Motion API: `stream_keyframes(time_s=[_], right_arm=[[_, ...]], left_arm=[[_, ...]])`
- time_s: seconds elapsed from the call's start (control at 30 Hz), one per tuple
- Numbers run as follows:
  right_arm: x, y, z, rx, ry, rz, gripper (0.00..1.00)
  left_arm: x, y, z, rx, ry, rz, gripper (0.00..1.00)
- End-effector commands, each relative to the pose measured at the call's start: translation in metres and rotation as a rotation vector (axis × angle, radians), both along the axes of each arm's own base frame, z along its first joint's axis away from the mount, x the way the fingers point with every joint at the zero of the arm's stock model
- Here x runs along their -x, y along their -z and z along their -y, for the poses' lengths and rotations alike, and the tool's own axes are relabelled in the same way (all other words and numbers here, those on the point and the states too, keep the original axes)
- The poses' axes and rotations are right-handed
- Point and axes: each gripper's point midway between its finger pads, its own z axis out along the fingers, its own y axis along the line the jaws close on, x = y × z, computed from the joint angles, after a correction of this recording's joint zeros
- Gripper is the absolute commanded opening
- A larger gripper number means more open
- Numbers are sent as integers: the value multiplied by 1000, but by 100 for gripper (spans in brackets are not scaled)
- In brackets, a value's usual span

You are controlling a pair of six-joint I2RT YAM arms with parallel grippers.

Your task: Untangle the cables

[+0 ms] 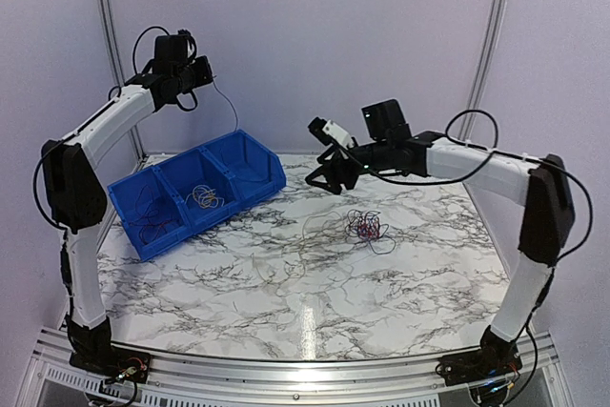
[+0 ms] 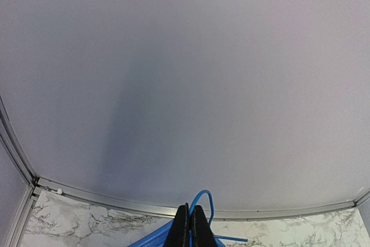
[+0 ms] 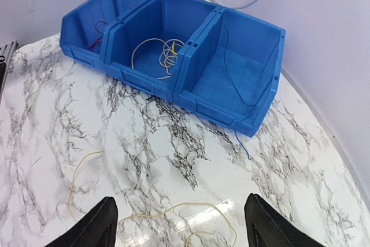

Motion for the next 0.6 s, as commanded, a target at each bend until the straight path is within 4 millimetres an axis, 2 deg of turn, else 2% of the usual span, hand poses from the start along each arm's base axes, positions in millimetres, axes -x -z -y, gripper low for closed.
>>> stream_keyframes(time_s=[0.0,0.07,0.13,0.3,0.43,0.57], right_arm=[[36,-12,39,-1,-57,49,75],[50,-8,61,-4,-57,30,74],[63,-3,81,0,-54,10,73],[88,10,118,27,-17,20,72],[94,15,130,-1,28,19,72],[93,22,137,17,42,6,71]], left_arm=[[-2,10,4,6,19,-2,0],[-1,17,5,-4,27,-14,0],[0,34,11,-9,61,-51,0],[1,106,26,-42,117,-205,0],[2,148,42,-56,160,-285,0],[3,177,59,-78,195,-339,0]])
